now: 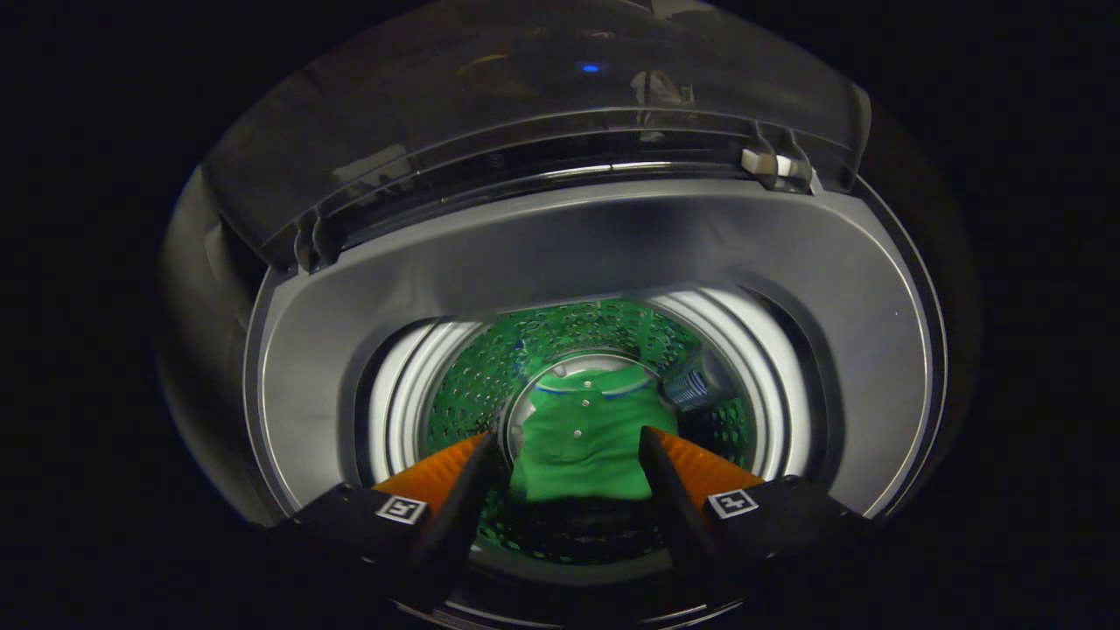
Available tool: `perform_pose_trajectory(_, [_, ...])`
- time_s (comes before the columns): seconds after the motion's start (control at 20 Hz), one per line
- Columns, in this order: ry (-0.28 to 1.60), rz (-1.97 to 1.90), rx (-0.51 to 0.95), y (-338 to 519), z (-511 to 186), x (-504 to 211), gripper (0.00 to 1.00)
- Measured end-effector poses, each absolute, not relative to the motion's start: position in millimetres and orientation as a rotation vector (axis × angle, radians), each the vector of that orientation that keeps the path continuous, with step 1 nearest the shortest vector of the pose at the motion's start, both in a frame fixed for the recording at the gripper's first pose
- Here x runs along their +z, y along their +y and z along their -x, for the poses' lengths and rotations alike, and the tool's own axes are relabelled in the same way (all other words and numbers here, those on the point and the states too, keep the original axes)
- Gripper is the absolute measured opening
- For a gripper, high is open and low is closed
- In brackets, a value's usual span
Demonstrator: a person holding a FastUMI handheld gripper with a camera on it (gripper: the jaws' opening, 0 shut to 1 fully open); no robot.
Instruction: Put the clothes into the washing machine and then close the washing machine lid.
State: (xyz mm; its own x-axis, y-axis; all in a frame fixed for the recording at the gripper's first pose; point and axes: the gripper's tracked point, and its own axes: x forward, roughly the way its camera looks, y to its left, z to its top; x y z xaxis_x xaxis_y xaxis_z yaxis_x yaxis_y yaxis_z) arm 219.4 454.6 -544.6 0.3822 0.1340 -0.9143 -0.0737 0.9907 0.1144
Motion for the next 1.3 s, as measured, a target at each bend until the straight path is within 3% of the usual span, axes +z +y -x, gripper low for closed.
perform_pose_trajectory(0.65, [1.068,-0.037,0.164,456.6,-203.8,-516.1,0.99])
perform_pose_trajectory(1.3, [0.657,-0.036,0.221,452.4,-190.8,-323.1,0.99])
